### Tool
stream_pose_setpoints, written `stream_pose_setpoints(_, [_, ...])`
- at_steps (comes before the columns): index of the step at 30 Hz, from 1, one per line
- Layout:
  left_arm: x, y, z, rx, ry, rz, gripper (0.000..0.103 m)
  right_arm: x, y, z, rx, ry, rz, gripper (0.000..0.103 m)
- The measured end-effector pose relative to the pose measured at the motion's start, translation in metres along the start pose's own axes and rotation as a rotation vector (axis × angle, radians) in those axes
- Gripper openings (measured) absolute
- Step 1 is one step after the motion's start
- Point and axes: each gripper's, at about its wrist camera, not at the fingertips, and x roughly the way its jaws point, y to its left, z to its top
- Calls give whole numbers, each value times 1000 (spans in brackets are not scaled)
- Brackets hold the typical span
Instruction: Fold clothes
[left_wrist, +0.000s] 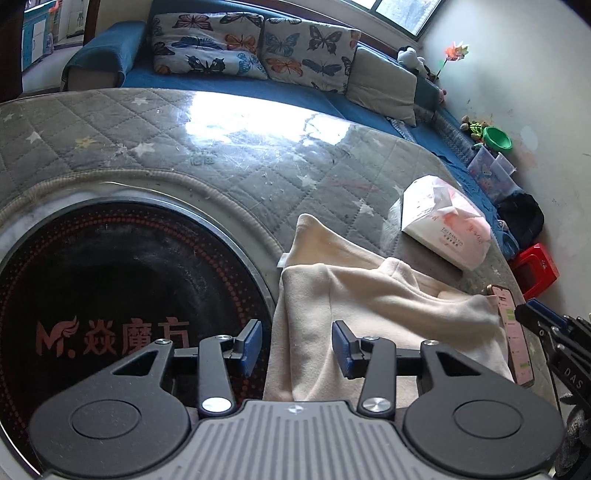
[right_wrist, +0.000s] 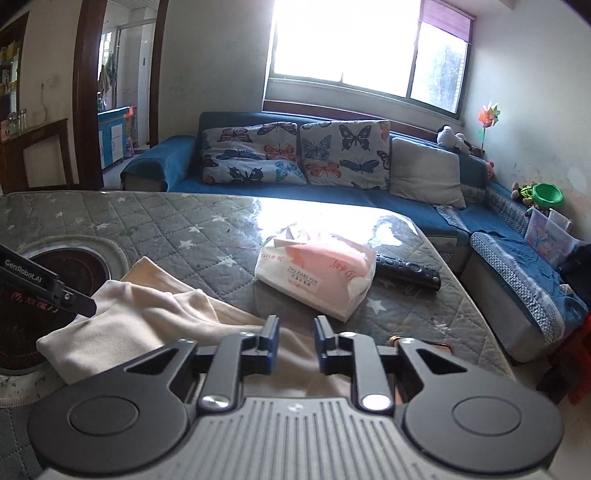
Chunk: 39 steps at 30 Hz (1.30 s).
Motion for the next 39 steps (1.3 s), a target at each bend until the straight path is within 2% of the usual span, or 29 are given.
stream_pose_setpoints(4, [6, -2, -1, 1, 7, 5, 42, 4, 2, -3, -2, 16, 6, 35])
stream_pose_setpoints(6, [9, -2, -2, -3, 16, -2, 31, 4, 5, -7, -7, 28, 15, 35])
stream_pose_setpoints(12, [1, -11, -7, 36, -2, 15, 31, -3, 20, -18, -21, 47, 64, 41])
stream_pose_setpoints(14, [-5, -13, -11, 53, -15, 27, 38, -6, 28, -24, -17, 53, 84, 45])
stream_pose_setpoints(16, [-11, -16, -16, 74, -32, 41, 51, -9, 35, -30, -8, 57, 98, 52])
stream_pose_setpoints(19, [-23, -21, -26, 120, -59, 58, 58, -16, 42, -37, 14, 67, 108, 61])
stream_pose_setpoints(22, [-33, -24, -40, 154, -79, 77, 71, -22, 49, -44, 37, 77, 118, 68])
stream_pose_setpoints(26, [-46, -28, -59, 195, -111, 101, 81, -31, 57, -53, 69, 89, 129, 77])
stream_pose_setpoints(28, [-53, -31, -68, 219, -134, 115, 92, -35, 60, -56, 79, 93, 129, 81])
stream_pose_setpoints(33, [-67, -38, -86, 269, -172, 135, 100, -45, 66, -63, 77, 99, 108, 87])
stream_pose_setpoints(39, [-75, -43, -103, 292, -178, 134, 103, -56, 72, -72, 76, 106, 84, 95])
